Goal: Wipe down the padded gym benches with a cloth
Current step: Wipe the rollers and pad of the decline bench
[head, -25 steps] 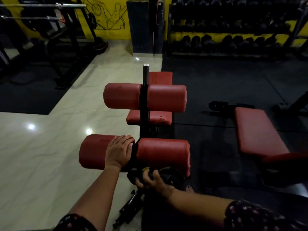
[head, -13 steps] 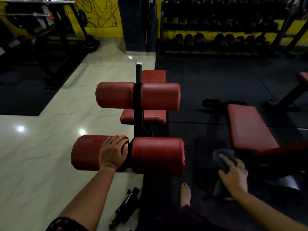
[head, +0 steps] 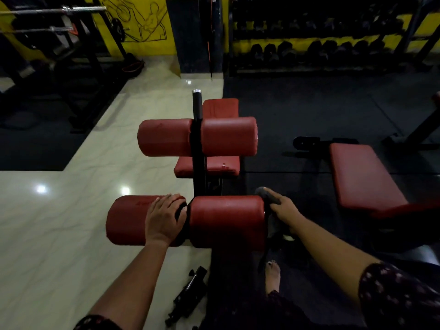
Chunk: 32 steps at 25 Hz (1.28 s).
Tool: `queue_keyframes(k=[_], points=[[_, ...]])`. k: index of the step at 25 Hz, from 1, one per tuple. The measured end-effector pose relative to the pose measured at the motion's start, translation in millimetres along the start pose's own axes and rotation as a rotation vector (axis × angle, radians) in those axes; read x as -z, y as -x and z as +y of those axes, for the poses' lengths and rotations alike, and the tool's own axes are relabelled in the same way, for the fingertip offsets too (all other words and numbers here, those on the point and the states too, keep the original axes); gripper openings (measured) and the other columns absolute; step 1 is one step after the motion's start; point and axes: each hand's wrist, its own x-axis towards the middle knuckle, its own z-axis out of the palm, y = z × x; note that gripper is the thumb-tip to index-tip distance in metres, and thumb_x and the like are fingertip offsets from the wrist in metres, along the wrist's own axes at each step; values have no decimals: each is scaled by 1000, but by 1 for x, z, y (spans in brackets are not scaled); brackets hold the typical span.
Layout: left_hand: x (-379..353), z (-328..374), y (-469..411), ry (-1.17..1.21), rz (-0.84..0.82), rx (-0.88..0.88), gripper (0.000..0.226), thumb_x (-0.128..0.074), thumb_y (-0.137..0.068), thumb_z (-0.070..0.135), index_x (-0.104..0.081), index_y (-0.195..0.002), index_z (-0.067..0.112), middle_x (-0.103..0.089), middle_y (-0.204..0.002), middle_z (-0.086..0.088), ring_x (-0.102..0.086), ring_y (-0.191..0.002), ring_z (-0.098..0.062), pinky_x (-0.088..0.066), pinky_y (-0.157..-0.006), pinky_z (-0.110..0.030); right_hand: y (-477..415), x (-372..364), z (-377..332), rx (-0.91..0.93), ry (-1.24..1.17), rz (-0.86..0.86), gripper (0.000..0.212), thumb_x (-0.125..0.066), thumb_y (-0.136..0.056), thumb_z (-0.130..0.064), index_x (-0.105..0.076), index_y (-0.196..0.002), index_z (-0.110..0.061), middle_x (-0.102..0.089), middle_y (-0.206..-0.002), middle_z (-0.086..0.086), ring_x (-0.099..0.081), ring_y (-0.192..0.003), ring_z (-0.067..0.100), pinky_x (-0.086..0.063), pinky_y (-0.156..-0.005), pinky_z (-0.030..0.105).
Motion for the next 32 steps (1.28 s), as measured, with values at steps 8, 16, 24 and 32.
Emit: queue_keyframes(k=[8, 16, 24, 32], points=[[-4, -2, 0, 22, 99, -29, 45, -41, -89, 40, -75, -106, 16, -70, -118, -4, -63, -112, -28, -37, -104, -41, 46, -12, 46, -399, -66, -243, 45, -51, -88, 9, -55, -132, 0, -66, -101, 12, -61, -81, 21, -50, -63, 18], [-4, -1, 1, 45, 128, -9, 43, -42, -87, 35, -73, -109, 16, -70, -119, -6, -65, -111, -28, -35, -105, -41, 60, 31, -39, -136, -171, 42, 49, -52, -85, 18, -54, -123, -12, -61, -98, 2, -53, -73, 9, -44, -53, 6], [-8, 11, 51, 227, 163, 626, 68, -33, -89, 61, -36, -146, 25, -32, -155, -3, -21, -147, -26, 16, -115, -46, 40, 37, -105, 97, 651, -397, 65, -62, -69, -24, -51, -124, -57, -57, -118, 6, -60, -91, 18, -47, -76, 23], [4, -22, 67, 188, 63, 809, 106, -6, -74, 88, -7, -158, 22, -5, -166, -6, 0, -152, -22, 2, -122, -43, 5, -10, -168, 468, 483, -418, 72, -64, -75, -7, -50, -129, -50, -58, -118, 2, -61, -91, 18, -48, -80, 25]])
